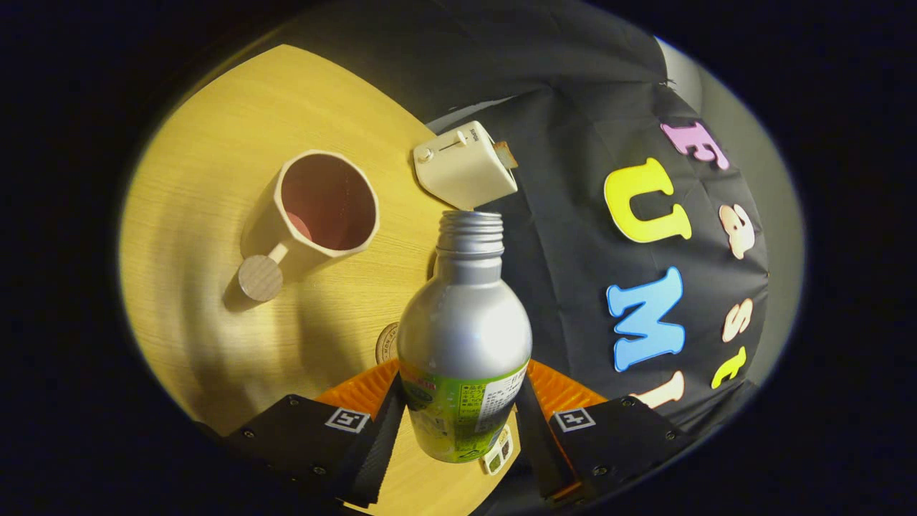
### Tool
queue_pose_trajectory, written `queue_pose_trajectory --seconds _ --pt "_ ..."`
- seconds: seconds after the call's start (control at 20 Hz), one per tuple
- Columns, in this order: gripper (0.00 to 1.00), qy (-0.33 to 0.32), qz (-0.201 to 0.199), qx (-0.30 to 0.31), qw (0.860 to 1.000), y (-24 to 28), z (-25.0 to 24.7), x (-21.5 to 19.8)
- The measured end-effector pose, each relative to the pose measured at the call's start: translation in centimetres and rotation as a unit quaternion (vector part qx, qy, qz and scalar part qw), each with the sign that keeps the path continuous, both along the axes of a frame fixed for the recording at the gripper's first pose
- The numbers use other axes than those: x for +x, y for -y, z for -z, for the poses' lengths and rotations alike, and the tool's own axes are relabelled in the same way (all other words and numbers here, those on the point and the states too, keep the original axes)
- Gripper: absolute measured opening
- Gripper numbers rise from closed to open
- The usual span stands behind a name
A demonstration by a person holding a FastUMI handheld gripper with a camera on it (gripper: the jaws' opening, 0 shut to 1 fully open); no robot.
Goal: Take the bottle from table, then pour the juice into the cup, finally place the bottle on the coaster
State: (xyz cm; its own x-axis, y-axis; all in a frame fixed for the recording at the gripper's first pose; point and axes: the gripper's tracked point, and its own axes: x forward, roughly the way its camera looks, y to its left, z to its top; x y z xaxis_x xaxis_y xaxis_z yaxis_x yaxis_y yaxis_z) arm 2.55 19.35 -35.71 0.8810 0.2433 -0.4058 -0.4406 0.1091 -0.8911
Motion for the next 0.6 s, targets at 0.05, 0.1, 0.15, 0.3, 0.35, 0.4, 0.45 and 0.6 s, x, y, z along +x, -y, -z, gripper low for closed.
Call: queue_pose_trajectory --seconds 0.05,0.1,0.15,0.3,0.35,0.4,0.45,0.6 --pt "0.79 0.002 -0.008 -0.011 1.000 -0.2 0.0 0.2" --pt "0.78 0.004 -0.014 -0.022 1.000 -0.3 0.1 0.4" --pt "0.78 0.006 -0.021 -0.032 0.999 -0.4 0.0 0.5" --pt "0.79 0.019 -0.047 -0.061 0.997 -1.0 -0.2 0.9" --pt "0.78 0.025 -0.057 -0.073 0.995 -1.2 -0.3 1.2" --pt "0.78 0.029 -0.064 -0.088 0.994 -1.3 -0.4 1.5" --pt "0.78 0.029 -0.069 -0.102 0.992 -1.3 -0.3 1.8" --pt "0.79 0.022 -0.070 -0.140 0.987 -0.9 0.3 2.1"
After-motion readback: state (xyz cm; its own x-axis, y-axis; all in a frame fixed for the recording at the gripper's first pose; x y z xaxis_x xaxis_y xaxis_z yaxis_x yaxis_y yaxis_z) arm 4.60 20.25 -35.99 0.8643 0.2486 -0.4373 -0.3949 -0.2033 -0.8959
